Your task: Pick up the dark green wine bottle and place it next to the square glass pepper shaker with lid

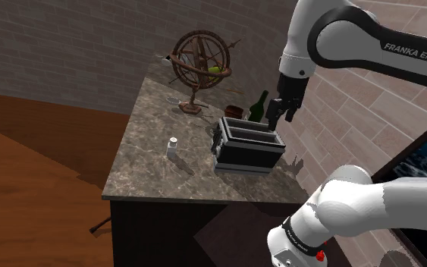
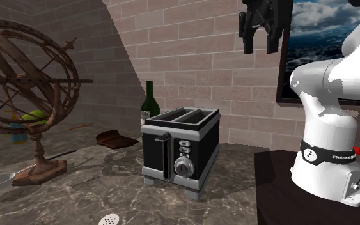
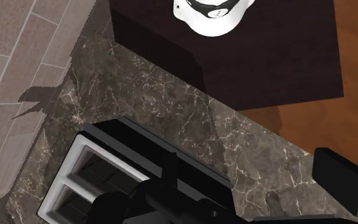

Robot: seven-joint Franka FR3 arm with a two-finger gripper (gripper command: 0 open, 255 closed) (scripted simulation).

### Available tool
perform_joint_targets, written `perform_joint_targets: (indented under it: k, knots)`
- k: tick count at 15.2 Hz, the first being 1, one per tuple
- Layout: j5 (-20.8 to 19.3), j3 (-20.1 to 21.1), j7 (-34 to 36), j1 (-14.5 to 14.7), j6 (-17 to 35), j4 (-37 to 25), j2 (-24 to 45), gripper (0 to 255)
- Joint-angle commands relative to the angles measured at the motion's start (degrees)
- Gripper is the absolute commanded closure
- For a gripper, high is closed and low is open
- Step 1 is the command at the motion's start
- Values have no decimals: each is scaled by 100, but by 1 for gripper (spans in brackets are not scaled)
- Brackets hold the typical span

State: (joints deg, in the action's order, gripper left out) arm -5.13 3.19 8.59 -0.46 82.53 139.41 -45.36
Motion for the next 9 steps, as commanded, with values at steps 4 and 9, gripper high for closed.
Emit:
perform_joint_targets:
  k: [4,9]
  knots:
    - [-313,-382,-453,-120,287,-75,261,0]
    - [-726,-994,-1181,-285,783,-350,844,0]
